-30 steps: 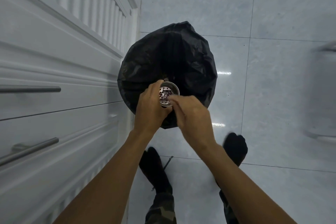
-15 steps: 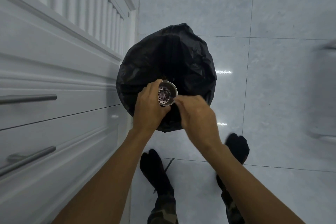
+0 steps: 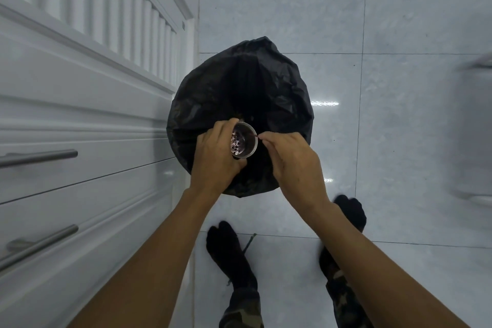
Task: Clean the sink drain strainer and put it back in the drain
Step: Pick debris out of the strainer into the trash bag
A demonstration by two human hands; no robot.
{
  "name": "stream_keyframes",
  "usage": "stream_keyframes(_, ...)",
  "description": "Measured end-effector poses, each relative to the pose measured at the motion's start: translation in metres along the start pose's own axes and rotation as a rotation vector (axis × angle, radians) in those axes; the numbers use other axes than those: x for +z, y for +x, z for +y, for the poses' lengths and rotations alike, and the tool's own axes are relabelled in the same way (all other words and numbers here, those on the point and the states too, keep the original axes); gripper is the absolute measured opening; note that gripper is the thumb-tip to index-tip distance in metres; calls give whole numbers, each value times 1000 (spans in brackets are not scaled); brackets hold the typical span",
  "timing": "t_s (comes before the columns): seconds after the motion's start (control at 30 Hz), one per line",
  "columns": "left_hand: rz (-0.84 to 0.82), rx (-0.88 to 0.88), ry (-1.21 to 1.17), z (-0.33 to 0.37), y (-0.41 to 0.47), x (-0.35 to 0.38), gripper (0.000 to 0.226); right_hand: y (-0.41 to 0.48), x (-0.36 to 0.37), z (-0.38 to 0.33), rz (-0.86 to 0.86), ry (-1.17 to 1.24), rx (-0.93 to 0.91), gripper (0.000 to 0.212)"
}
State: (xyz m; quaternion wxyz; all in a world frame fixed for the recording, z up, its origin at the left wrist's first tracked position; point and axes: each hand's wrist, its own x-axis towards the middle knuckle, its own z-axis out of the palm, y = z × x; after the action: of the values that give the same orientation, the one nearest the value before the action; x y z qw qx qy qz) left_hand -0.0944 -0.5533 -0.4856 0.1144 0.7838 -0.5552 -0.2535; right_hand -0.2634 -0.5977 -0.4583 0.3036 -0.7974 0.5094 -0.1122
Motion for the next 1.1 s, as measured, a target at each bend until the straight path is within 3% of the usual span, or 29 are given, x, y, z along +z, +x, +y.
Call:
stream_keyframes(0.1,-7,18,14,-2,1,0,85,-3,2,-5,-53,-26,-9,24)
stream_keyframes(0.23,-25,-6,-13,0,-1,1,85,-3,0,-6,6,11,14,23)
stream_keyframes(0.43,3,-62,-208,5,1,-3,79,-5,-3,-17,9,145,20,23)
stream_keyframes(0.6,-8,-83,-235,9,-1,-4,75,1,-8,-11,134,98,130,26)
stream_keyframes(0.77,9,-93,-256,7,-1,-5,80,-12,-5,-27,11,120,-25,22)
stream_keyframes(0.97,27,-47,-188,5,-7,-2,78,4,-11,-16,125,16,9,21)
stream_keyframes(1.1,38,-49,-171,0,-7,-6,81,-11,-5,-24,-7,33,-122,27)
